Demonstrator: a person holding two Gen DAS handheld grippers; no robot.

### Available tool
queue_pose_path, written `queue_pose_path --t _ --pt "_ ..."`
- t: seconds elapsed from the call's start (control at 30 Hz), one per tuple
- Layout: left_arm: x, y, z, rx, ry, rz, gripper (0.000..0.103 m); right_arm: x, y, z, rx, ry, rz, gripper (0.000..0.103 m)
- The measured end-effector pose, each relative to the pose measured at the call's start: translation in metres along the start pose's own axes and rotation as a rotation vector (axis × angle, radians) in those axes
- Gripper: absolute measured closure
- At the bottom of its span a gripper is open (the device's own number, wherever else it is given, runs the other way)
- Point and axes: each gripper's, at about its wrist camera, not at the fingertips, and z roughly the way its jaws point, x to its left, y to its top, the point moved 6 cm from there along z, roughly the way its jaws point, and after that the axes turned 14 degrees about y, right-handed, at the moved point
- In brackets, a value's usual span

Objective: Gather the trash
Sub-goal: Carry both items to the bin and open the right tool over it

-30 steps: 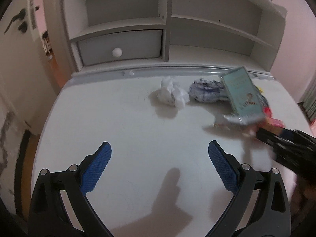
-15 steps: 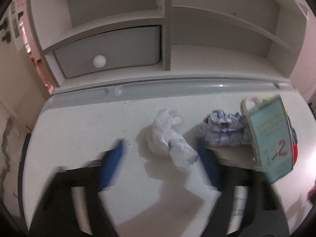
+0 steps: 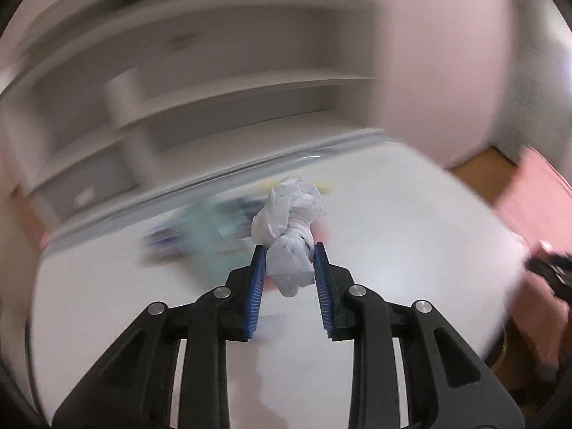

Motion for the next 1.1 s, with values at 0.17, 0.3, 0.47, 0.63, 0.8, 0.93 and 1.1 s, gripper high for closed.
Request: queue_pose_path --t 0.17,0.3,0.47,0.63,0.8,0.93,1.1 --pt "-0.145 -0.002 -0.018 -0.011 -0.267 0.132 0.076 -0.105 -0.034 -0.044 -0.043 -0.148 0.171 0.05" --pt "-0.267 -0.025 -0.039 0.017 -0.494 0.228 0.076 -0.179 -0.074 -0.072 -0.039 -0.248 0.299 0.05" --pt "-0.392 -0.086 -0.035 0.126 -0.683 0.354 0.076 -0.256 -0.127 -0.083 0.013 -0.309 0.466 0.05" --pt "-0.473 -0.156 0.002 0.27 -0.727 0.452 0.076 -0.296 -0.171 -0.067 0.081 -0.273 0.624 0.05" --pt "-0.518 -0.205 0.028 0.362 -0.729 0.483 0.076 -0.323 -0.211 -0.039 0.197 -0.283 0.69 0.05" --pt "-0.537 -0.228 0.042 0.446 -0.753 0.495 0.076 -0.33 -0.233 -0.027 0.246 -0.272 0.719 0.05" --pt "-0.537 -0.232 0.058 0.505 -0.761 0.452 0.076 -0.335 -0.239 -0.02 0.258 -0.267 0.733 0.05"
